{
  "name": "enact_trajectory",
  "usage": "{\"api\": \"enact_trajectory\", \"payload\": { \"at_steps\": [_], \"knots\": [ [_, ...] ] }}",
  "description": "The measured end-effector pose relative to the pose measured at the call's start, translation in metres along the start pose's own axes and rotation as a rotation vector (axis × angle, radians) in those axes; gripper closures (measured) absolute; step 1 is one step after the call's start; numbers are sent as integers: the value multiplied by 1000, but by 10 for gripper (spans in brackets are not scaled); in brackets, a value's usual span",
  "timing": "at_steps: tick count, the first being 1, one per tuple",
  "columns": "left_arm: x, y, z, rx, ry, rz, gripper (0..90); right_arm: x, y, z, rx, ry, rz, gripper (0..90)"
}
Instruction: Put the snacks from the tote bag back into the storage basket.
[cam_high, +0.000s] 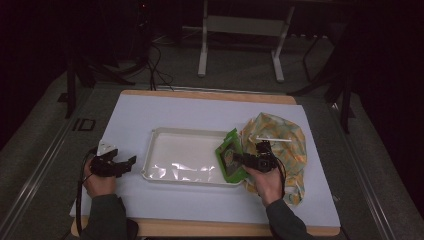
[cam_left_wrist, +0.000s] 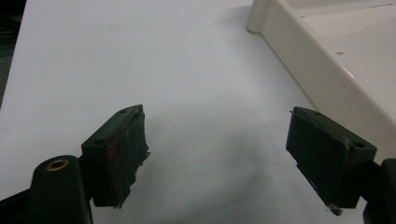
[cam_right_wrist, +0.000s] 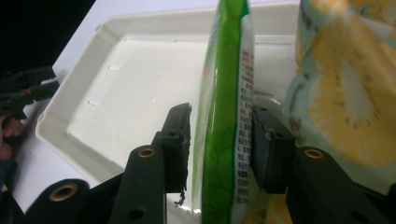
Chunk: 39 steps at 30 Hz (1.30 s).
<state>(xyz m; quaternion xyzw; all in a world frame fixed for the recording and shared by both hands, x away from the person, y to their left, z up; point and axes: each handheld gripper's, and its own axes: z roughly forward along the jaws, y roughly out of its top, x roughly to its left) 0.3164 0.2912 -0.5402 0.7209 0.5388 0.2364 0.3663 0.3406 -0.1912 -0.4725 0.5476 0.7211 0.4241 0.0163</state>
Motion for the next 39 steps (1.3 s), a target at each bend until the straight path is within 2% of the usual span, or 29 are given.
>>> {"api": "enact_trajectory", "payload": {
  "at_steps": [9, 19, 28, 39],
  "knots": [
    [0, 0, 0, -1, 1, 0, 207, 1, -10, -10, 41, -7, -33, 579],
    [0, 0, 0, -2, 3, 0, 207, 1, -24, -16, 88, 16, -54, 573],
    [0, 0, 0, -1, 3, 1, 207, 4, -30, -12, 127, 37, -72, 593],
    [0, 0, 0, -1, 4, 1, 207, 4, -25, -19, 120, 23, -101, 612]
  ]
}}
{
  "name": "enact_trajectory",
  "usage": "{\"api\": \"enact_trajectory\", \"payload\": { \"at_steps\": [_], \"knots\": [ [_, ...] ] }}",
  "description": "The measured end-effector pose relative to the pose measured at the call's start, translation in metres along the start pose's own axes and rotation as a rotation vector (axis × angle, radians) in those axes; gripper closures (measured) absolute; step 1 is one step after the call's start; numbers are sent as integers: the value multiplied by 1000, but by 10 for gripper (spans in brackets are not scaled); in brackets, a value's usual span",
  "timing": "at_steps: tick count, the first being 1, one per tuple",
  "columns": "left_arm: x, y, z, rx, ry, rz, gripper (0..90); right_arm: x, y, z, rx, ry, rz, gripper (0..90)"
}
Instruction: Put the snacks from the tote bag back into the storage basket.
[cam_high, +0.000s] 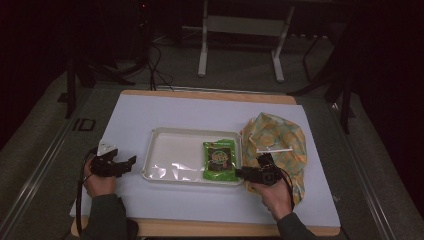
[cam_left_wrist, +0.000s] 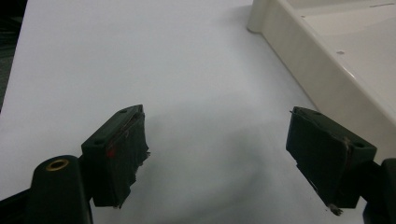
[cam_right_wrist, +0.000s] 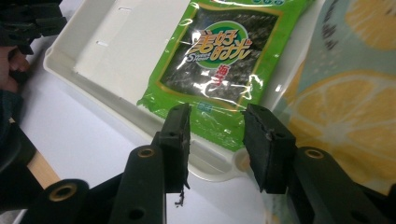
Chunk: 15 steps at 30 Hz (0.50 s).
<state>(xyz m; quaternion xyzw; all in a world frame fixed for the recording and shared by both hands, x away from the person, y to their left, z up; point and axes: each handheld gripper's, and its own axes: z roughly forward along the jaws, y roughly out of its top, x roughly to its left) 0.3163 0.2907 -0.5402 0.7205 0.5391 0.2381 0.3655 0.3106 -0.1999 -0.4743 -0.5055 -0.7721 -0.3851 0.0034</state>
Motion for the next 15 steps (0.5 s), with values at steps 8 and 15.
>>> {"api": "enact_trajectory", "payload": {
  "at_steps": [8, 15],
  "knots": [
    [0, 0, 0, 0, 1, 1, 207, -2, 6, -10, -11, -29, -26, 640],
    [0, 0, 0, 0, 1, 2, 207, -8, 13, -24, -46, -51, -28, 647]
  ]
}}
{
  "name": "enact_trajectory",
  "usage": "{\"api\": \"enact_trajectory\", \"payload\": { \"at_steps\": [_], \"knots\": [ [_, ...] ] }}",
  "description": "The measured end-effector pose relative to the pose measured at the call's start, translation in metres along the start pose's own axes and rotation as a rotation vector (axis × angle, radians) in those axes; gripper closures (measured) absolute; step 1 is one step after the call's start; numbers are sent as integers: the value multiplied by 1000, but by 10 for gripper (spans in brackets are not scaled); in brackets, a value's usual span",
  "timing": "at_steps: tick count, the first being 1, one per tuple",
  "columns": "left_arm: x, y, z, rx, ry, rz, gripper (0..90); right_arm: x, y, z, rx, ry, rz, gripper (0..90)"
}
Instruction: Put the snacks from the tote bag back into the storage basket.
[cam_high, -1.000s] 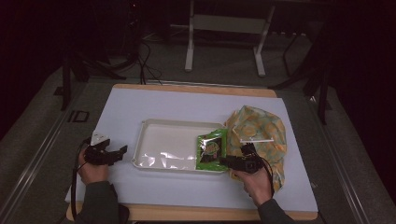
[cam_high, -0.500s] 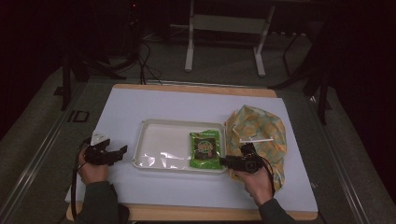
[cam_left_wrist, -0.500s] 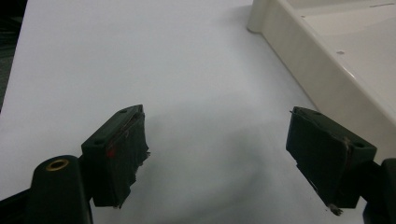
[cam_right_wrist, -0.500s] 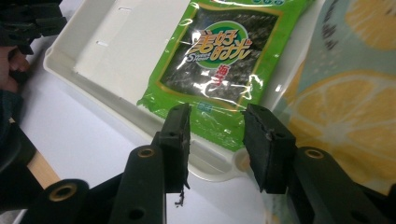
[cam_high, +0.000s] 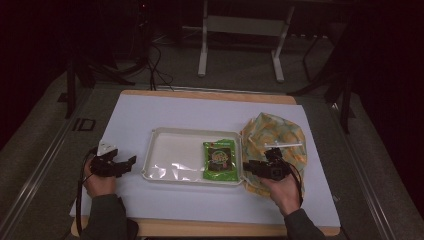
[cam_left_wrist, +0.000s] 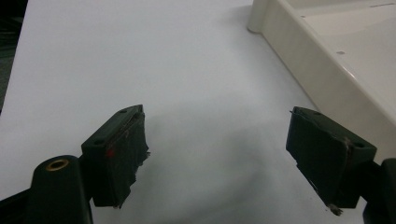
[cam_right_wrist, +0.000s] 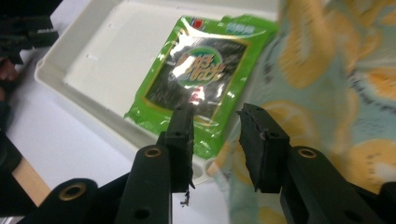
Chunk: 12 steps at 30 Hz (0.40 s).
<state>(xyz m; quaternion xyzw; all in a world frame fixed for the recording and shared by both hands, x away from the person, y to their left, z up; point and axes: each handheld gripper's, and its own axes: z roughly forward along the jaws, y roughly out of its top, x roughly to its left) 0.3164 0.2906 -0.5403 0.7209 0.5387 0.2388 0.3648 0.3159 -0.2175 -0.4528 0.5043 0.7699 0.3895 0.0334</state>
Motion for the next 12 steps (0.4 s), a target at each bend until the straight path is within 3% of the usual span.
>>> {"api": "enact_trajectory", "payload": {
  "at_steps": [12],
  "knots": [
    [-1, 1, 3, 25, 12, 2, 202, -27, 10, -40, -113, -52, 52, 648]
  ]
}}
